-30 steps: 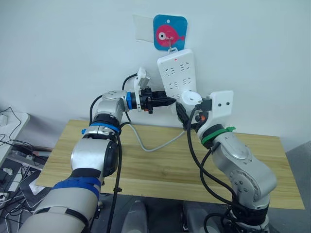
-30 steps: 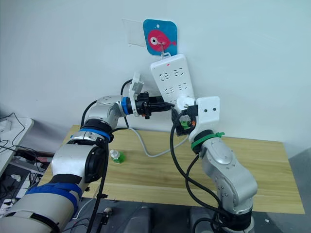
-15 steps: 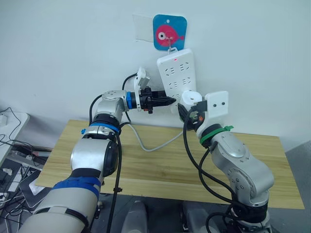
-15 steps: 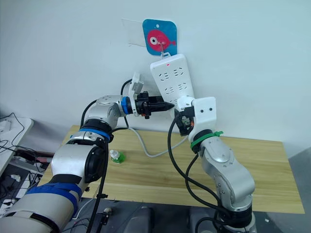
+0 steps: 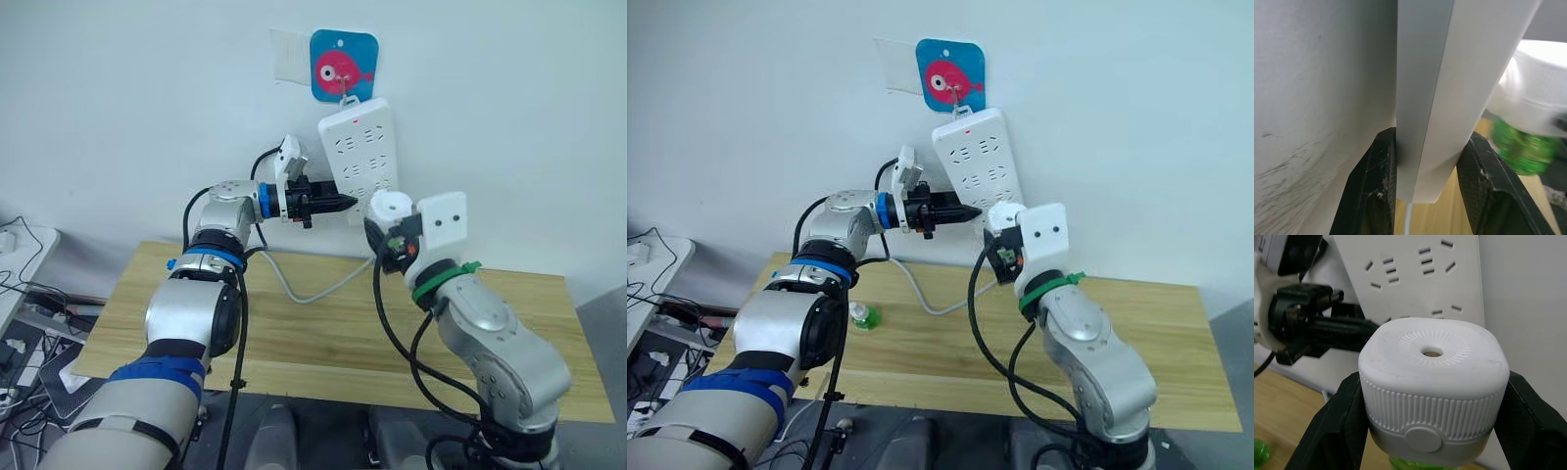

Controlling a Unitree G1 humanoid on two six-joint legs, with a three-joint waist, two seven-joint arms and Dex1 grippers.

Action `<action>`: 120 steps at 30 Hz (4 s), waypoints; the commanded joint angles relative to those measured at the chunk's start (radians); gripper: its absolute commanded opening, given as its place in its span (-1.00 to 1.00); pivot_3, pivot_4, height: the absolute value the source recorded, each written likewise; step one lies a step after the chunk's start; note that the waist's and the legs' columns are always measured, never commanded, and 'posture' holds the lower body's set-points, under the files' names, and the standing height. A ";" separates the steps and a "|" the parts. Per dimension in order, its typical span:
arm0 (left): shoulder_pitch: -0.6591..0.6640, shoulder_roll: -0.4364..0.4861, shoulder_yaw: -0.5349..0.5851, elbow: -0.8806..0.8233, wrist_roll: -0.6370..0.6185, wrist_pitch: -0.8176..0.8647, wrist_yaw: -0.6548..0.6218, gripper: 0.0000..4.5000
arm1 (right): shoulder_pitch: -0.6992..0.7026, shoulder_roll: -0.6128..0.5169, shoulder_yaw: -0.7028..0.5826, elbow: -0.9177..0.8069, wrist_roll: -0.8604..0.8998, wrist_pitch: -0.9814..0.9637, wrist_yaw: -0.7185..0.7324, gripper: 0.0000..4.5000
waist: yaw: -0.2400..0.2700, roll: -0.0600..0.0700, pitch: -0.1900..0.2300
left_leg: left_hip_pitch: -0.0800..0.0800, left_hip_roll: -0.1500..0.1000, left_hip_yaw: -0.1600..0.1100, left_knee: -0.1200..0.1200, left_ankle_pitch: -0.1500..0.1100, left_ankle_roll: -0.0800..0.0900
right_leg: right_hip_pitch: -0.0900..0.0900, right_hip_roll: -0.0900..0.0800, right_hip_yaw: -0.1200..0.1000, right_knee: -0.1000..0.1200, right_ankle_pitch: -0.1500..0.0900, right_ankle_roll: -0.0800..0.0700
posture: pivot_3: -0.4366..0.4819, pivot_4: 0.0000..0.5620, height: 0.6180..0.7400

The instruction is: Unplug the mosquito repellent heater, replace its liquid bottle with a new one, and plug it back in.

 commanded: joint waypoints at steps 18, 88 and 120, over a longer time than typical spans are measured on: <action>0.014 0.139 0.035 0.019 0.010 0.030 0.084 0.61 | 0.127 0.015 -0.468 -0.091 0.246 -0.082 0.246 0.35 | -0.047 0.001 0.000 | 0.005 -0.003 0.000 -0.003 0.007 0.007 | 0.000 -0.001 0.001 0.010 -0.002 0.006 | -0.32 -0.29 1.00; 0.473 -0.332 -0.249 -0.690 -0.098 -0.172 0.367 1.00 | 0.234 0.009 -0.423 0.269 1.243 -0.622 -0.193 0.35 | -0.039 0.001 -0.002 | 0.007 -0.007 0.008 -0.031 0.020 0.006 | -0.012 -0.007 0.005 0.012 -0.003 -0.008 | -0.25 -0.40 1.00; 0.473 -0.144 -0.279 -0.690 -0.143 -0.251 -0.047 0.00 | 0.221 -0.541 -0.473 0.505 1.763 -0.247 -0.102 0.98 | -0.040 0.001 -0.002 | 0.008 -0.009 0.006 -0.028 0.021 0.006 | -0.009 -0.007 0.005 0.014 -0.003 -0.007 | -0.20 -0.38 1.00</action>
